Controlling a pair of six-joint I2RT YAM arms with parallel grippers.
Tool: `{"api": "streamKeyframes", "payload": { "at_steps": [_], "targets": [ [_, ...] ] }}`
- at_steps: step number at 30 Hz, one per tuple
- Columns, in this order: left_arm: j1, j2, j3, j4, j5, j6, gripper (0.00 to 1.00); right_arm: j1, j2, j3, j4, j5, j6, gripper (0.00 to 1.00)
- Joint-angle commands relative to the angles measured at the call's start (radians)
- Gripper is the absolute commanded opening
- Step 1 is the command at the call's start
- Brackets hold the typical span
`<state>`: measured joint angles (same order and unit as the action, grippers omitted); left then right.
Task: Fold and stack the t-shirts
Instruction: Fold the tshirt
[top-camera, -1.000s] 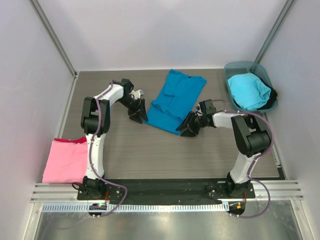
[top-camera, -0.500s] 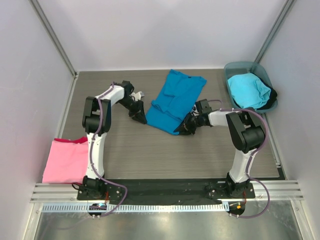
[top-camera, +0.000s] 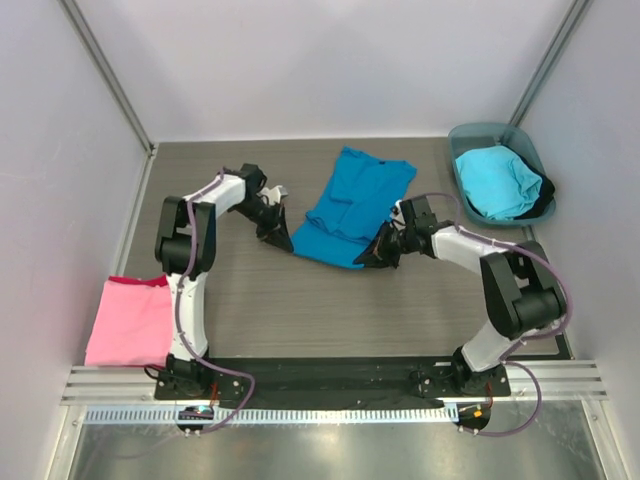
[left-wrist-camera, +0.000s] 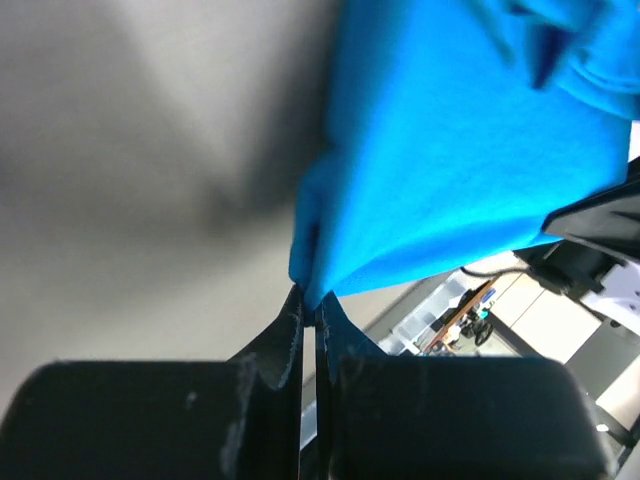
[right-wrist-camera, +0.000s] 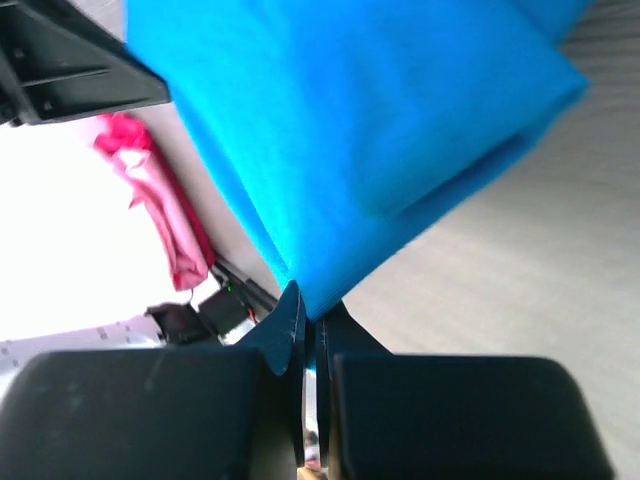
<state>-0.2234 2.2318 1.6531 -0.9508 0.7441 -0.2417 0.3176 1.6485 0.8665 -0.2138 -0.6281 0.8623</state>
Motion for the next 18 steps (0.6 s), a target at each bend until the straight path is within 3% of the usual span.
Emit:
{"api": "streamKeyframes", "payload": {
  "at_steps": [1, 10, 18],
  "targets": [
    [0.009, -0.178, -0.054, 0.032, 0.017, -0.019, 0.00, 0.003, -0.111, 0.017, -0.084, -0.024, -0.086, 0.01],
    [-0.080, -0.386, -0.182, 0.086, -0.005, -0.054, 0.00, 0.001, -0.295, -0.027, -0.252, 0.014, -0.244, 0.01],
    [-0.093, -0.382, -0.225, 0.084, -0.015, -0.053, 0.00, -0.006, -0.366, -0.162, -0.213, 0.015, -0.227, 0.01]
  ]
}}
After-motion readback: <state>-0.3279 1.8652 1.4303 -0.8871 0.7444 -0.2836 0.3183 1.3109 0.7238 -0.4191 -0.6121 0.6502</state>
